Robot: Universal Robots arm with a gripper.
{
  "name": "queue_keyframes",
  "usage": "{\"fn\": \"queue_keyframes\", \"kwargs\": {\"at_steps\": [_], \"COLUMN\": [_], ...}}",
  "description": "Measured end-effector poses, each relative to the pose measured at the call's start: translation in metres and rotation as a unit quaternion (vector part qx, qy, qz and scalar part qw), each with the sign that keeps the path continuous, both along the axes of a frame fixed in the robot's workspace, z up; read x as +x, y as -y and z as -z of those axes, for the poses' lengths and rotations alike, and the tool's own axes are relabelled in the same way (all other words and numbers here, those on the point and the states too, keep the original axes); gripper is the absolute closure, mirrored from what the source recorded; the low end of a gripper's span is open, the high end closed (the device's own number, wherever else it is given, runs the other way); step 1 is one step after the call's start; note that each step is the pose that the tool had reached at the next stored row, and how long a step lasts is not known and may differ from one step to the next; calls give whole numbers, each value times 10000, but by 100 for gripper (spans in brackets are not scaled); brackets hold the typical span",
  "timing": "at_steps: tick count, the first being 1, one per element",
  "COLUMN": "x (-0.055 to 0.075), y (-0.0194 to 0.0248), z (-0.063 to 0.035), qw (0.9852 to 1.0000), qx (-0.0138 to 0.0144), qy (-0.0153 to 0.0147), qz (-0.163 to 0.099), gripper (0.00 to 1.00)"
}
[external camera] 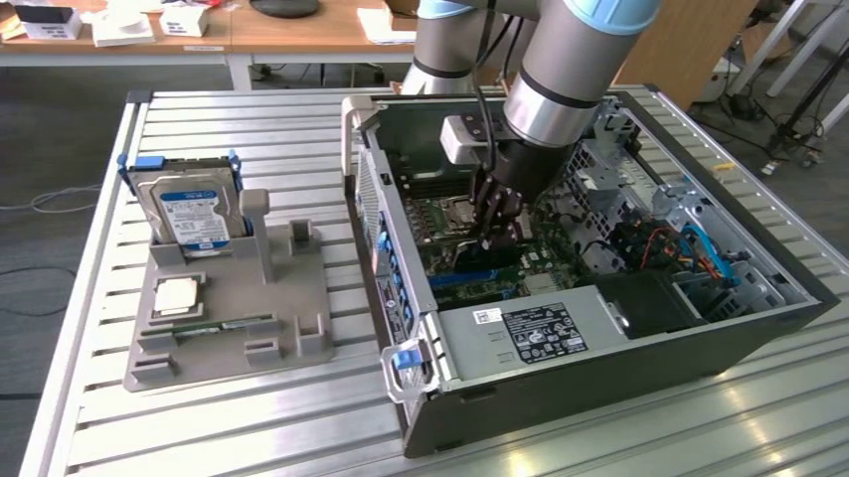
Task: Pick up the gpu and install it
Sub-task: 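Insert the gpu into the slot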
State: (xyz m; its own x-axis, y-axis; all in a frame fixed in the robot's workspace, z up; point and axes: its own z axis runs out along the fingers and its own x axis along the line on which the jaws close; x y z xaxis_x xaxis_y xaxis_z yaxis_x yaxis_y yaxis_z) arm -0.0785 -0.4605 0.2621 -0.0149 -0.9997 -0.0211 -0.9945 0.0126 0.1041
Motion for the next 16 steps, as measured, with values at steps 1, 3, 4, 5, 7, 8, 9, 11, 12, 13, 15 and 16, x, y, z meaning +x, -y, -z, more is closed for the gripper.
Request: {"fn": "queue_keyframes", "kwargs": {"at_steps": [1, 3, 4, 5, 7, 8, 9, 11, 12, 13, 15, 16], "x": [0, 0, 0, 0, 0, 0, 0, 0, 0, 0, 0, 0], "y": [0, 1, 0, 0, 0, 0, 0, 0, 0, 0, 0, 0], "z": [1, 5, 9, 13, 14, 16, 16, 30, 30, 31, 34, 36], "qw": [10000, 10000, 10000, 10000, 10000, 10000, 10000, 10000, 10000, 10000, 10000, 10000], "qx": [-1, -1, 0, 0, 0, 0, 0, 0, 0, -1, 0, 0], "qy": [0, 0, 0, 0, 0, 0, 0, 0, 0, 0, 0, 0], "qz": [0, 0, 0, 0, 0, 0, 0, 0, 0, 0, 0, 0], "gripper": [73, 73, 73, 73, 73, 73, 73, 73, 73, 73, 73, 73]}}
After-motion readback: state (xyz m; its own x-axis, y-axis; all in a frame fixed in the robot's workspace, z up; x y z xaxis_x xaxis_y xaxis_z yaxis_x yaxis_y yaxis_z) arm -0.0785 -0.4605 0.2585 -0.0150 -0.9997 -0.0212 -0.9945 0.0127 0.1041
